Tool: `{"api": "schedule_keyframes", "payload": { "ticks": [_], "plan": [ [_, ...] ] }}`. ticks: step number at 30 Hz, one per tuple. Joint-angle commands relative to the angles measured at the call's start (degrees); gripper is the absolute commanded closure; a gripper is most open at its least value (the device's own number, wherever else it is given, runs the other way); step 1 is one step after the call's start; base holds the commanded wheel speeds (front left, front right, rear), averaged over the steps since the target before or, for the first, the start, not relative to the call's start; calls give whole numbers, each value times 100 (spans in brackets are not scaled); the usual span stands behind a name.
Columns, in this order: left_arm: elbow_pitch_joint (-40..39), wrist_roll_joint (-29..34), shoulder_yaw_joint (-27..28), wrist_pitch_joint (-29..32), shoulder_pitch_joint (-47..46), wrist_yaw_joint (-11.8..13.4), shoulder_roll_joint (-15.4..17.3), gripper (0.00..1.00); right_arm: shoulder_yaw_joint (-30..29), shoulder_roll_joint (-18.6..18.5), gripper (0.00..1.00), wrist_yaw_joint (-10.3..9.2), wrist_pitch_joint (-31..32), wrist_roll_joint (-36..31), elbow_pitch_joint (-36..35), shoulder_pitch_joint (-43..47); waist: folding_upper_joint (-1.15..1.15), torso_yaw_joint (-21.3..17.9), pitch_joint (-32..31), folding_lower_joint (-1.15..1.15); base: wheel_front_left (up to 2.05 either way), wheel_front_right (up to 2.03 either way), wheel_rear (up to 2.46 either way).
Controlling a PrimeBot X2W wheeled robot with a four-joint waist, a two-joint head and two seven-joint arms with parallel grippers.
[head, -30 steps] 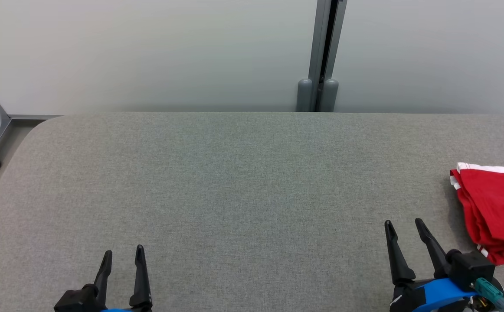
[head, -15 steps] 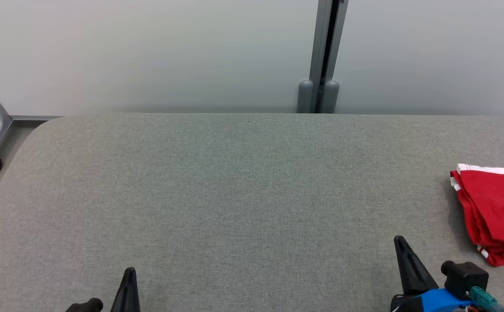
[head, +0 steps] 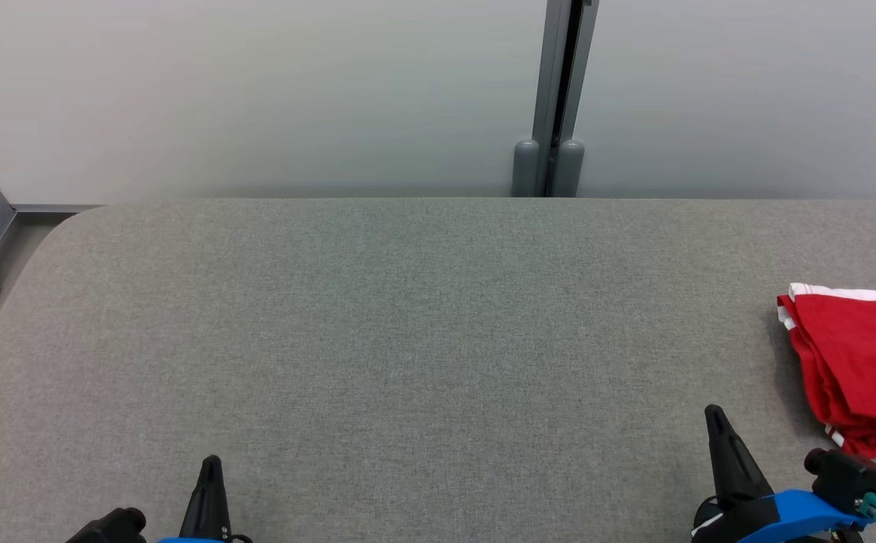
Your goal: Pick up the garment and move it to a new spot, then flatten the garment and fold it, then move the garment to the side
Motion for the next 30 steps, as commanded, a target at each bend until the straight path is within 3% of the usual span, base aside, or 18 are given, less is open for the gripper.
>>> {"api": "schedule_keyframes", "payload": {
  "ticks": [1,30],
  "plan": [
    [-103,-117,78,23,-186,-34,19,100,-27,-11,100,0,28,149,-106,-127,0,-2,0,0,0,0,0],
    [-218,-2043,640,648,-538,-331,-159,100,-262,-19,100,0,629,2547,-298,-270,0,-99,-16,0,0,0,0]
  ]
}}
